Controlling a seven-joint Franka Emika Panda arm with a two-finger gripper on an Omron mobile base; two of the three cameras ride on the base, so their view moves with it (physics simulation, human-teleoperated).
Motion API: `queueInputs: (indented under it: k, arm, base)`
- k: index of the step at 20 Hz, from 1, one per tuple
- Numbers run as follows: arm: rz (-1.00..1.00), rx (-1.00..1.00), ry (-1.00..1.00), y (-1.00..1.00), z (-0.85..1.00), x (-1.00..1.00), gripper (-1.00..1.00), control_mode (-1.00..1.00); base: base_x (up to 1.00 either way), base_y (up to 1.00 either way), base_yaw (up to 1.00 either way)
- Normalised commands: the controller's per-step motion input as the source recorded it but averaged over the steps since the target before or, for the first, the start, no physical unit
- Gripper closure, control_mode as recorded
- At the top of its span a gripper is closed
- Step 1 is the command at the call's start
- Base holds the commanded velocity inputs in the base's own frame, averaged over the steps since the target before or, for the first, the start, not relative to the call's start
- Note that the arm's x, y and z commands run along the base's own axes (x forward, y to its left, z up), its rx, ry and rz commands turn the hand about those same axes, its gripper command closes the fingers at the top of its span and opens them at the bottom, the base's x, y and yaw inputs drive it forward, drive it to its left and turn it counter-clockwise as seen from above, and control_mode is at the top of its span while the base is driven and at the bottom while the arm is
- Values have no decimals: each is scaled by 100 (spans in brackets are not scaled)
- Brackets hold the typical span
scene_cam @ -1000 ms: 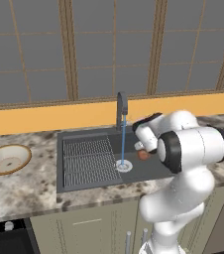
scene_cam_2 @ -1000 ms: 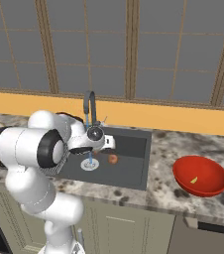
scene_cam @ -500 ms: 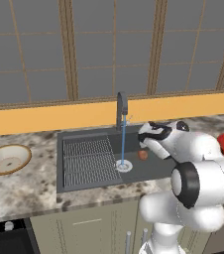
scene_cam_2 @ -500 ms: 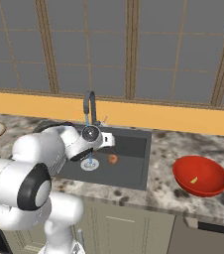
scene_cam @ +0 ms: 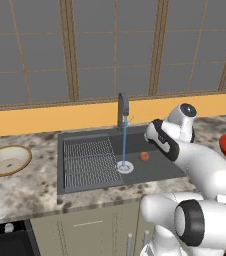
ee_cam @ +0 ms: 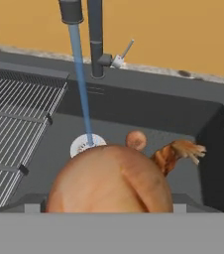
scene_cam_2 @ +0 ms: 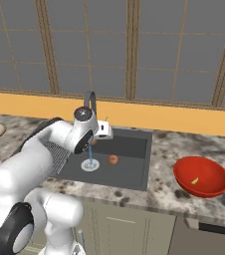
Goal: Pick the onions from the sink and place them in one bowl. Place the lemon wedge in the other bowl. Then turn off the sink faucet.
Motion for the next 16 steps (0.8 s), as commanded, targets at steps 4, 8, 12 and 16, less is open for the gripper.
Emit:
queueInputs:
  k: [4, 8, 12, 16]
  arm:
    - [0, 0, 20, 1, 30, -22, 100, -100]
    - [4, 0, 2, 28, 0, -22, 100, -100]
    - [4, 0, 4, 47, 0, -33, 100, -100]
    - [1, 0, 8, 44, 0, -32, 100, -100]
  base:
    - [0, 0, 0]
    - [0, 0, 0]
    - [0, 0, 0]
    - [0, 0, 0]
